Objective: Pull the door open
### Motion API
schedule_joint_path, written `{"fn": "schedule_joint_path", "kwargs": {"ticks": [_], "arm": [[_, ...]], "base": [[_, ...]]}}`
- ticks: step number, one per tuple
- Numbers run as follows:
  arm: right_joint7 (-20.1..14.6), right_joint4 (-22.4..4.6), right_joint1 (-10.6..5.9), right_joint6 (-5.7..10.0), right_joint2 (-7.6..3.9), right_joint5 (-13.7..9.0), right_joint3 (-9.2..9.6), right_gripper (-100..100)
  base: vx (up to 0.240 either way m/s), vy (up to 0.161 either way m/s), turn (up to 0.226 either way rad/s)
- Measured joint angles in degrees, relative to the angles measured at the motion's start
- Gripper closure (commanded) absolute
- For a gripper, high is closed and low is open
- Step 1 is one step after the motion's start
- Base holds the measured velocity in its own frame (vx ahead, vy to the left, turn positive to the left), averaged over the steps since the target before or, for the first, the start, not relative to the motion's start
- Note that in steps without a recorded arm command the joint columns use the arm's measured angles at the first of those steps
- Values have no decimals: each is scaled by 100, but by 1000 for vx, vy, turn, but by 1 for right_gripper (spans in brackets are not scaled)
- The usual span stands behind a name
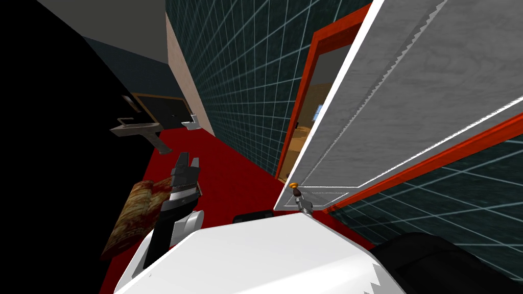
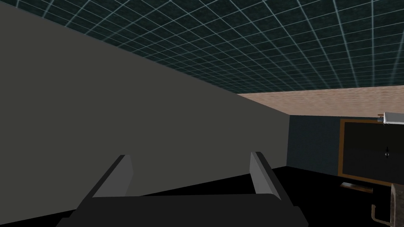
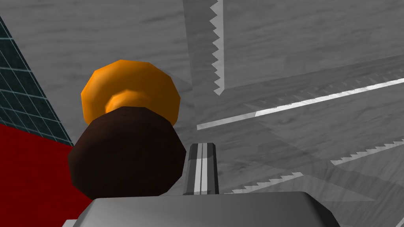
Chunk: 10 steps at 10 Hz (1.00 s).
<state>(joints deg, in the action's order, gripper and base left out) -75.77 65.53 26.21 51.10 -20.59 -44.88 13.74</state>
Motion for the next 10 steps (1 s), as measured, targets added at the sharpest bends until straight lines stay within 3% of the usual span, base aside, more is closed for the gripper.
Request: {"fn": "schedule_joint_path", "kwargs": {"ticks": [4, 5, 7, 10], "arm": [[-154, -185, -130, 267, -39, 154, 187, -100], [-137, -98, -78, 273, -51, 167, 208, -100], [-170, -162, -150, 295, -63, 201, 262, -100], [-218, -171, -126, 332, -97, 222, 294, -100]], "base": [[-112, -31, 73], [-92, -30, 28], [-80, -14, 44], [-39, -3, 9]]}}
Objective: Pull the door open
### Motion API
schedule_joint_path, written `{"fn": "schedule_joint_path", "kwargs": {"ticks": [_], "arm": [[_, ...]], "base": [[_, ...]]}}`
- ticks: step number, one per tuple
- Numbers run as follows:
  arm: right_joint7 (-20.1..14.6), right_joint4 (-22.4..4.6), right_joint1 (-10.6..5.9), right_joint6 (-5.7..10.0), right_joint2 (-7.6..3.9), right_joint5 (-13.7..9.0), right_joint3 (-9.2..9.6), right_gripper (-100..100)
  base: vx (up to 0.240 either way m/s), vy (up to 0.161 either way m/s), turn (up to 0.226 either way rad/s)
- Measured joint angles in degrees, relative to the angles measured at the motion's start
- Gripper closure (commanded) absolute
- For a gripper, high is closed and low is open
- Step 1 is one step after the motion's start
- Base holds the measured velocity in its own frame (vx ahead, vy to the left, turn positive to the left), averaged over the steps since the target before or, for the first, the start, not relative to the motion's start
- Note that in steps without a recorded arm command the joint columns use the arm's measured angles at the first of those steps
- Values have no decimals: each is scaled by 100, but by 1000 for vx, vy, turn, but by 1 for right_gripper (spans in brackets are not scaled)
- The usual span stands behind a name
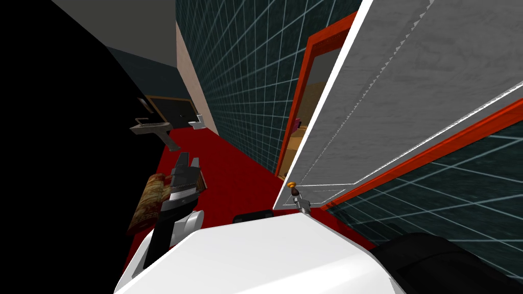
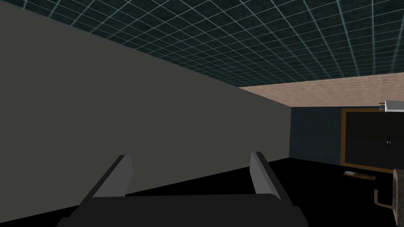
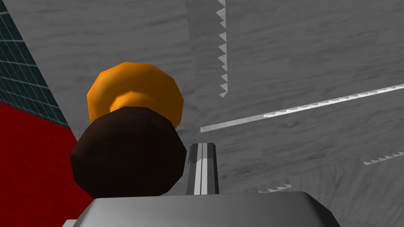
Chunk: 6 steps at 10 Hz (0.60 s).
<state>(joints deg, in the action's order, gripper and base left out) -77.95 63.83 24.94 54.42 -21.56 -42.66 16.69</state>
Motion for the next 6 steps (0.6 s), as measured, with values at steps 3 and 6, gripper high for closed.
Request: {"fn": "schedule_joint_path", "kwargs": {"ticks": [3, 6], "arm": [[-46, -63, -32, 72, -9, 28, 29, -100], [-50, -99, -39, 110, -3, 40, 45, -100]], "base": [[-8, -3, 0], [-9, -3, 13]]}}
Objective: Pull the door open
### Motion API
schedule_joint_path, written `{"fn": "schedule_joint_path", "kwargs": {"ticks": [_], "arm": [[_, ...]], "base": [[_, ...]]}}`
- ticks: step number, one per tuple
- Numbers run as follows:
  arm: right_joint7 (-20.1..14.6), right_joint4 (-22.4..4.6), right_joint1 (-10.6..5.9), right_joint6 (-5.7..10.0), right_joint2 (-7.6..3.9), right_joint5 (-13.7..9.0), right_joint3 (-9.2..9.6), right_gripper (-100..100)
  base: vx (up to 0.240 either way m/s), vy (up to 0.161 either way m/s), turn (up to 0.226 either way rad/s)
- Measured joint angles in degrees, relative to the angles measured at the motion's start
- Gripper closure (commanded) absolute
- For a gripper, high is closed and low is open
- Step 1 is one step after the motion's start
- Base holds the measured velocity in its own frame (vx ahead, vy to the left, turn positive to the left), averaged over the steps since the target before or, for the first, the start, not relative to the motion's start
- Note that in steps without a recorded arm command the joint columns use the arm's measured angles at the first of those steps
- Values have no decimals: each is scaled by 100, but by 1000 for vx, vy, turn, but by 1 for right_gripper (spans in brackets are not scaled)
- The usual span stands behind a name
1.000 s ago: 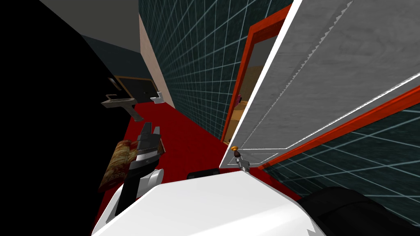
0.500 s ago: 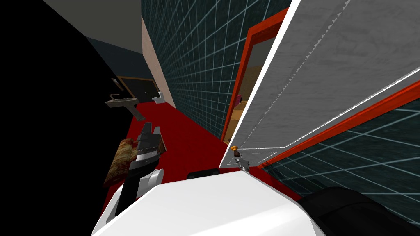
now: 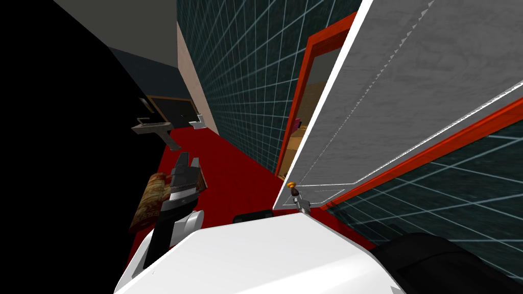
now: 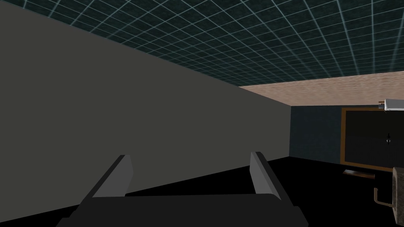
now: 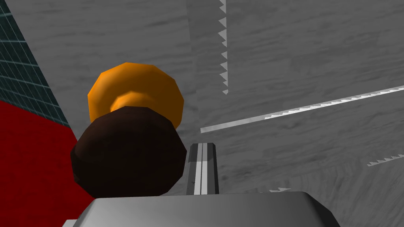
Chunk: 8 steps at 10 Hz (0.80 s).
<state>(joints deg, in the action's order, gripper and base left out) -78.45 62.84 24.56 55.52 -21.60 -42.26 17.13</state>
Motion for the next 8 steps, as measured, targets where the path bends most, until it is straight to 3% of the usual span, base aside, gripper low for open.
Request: {"fn": "schedule_joint_path", "kwargs": {"ticks": [2, 5, 8], "arm": [[39, 53, 15, -16, 28, -1, -8, -100], [22, 70, 76, -28, -16, -7, -12, -100], [-80, 170, 237, -193, -184, -169, -82, -100]], "base": [[-18, -11, 4], [21, -6, -18], [50, 59, -12]]}}
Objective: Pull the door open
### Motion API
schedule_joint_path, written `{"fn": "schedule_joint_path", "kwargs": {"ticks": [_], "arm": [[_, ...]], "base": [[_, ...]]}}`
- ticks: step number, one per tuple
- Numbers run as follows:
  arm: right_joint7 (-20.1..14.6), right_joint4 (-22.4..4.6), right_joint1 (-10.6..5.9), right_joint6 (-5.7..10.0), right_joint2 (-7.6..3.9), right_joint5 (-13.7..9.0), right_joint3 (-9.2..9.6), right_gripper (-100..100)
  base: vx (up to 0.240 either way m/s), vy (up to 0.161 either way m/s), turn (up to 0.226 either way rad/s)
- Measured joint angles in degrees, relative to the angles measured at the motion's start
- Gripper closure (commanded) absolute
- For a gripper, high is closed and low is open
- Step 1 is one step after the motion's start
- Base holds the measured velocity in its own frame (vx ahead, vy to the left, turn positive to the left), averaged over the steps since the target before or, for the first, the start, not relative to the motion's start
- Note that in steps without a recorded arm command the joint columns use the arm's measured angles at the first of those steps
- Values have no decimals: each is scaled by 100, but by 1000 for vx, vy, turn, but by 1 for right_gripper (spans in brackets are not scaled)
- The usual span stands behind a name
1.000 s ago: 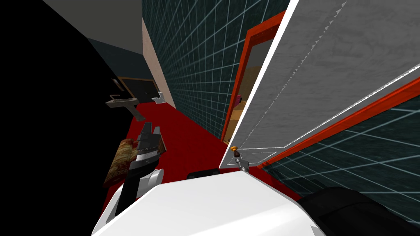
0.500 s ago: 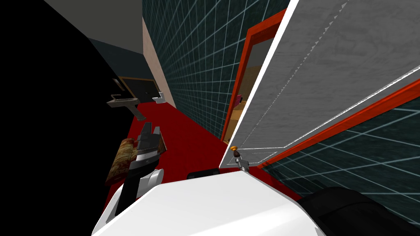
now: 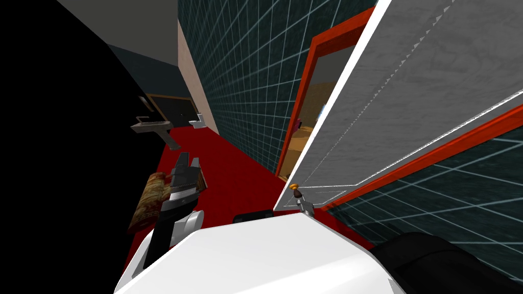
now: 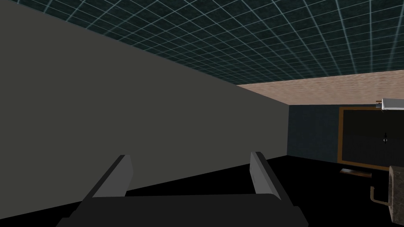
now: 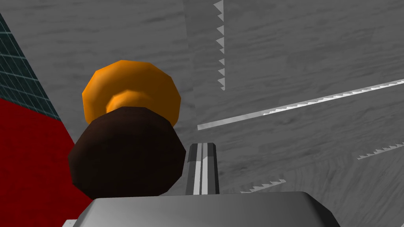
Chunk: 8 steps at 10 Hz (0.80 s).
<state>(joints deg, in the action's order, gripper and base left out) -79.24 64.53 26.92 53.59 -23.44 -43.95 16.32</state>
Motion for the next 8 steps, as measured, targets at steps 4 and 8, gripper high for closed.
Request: {"fn": "schedule_joint_path", "kwargs": {"ticks": [4, 8], "arm": [[-52, 98, 113, -132, -113, -105, -51, 100], [-49, 92, 111, -136, -113, -105, -53, 100]], "base": [[21, -2, -4], [-1, -1, 1]]}}
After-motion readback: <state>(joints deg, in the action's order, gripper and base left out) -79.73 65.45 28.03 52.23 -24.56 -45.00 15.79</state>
